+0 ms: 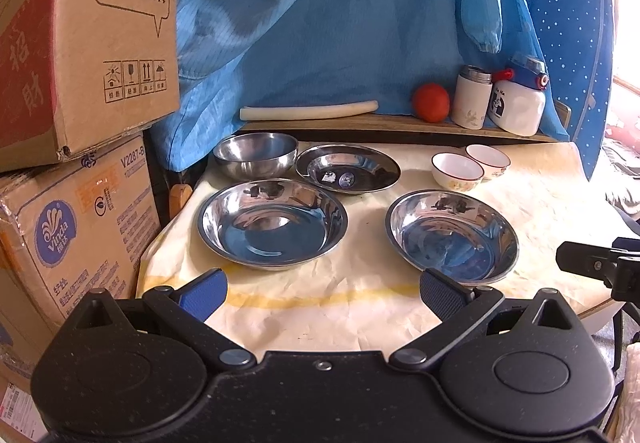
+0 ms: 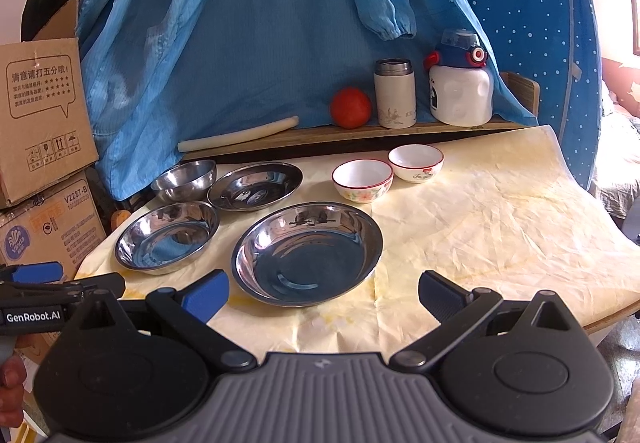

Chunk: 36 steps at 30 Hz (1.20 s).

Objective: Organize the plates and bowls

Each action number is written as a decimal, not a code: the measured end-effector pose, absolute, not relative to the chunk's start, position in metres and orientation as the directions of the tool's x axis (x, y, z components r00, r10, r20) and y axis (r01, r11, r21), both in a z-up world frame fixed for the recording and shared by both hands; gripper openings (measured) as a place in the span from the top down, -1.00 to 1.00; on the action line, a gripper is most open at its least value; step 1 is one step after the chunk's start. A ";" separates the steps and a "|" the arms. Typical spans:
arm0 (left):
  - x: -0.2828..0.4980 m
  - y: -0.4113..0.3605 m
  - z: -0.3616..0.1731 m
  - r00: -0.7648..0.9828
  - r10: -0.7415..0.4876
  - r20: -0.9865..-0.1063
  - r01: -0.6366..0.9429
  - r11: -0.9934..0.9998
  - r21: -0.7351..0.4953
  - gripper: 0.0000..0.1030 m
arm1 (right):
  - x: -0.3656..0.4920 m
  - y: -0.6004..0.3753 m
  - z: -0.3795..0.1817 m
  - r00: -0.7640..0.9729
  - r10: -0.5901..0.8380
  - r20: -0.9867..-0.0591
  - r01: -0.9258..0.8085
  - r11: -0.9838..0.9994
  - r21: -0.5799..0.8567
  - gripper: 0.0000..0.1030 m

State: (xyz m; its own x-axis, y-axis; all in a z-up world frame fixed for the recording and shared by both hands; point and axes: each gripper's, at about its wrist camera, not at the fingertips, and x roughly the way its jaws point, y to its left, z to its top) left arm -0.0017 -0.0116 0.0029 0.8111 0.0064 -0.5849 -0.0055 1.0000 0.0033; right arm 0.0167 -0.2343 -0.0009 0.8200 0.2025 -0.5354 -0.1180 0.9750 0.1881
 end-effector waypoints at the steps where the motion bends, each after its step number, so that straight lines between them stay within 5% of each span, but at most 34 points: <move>1: -0.002 -0.012 0.003 0.811 0.006 -0.585 -0.005 1.000 0.004 -0.98 | 0.017 -0.234 -0.001 0.820 0.202 -0.535 -0.118 0.975 0.188 -1.00; 36: -0.003 -0.011 0.003 0.806 0.017 -0.592 -0.018 1.000 0.004 -0.98 | 0.018 -0.234 0.000 0.818 0.214 -0.535 -0.130 0.973 0.190 -1.00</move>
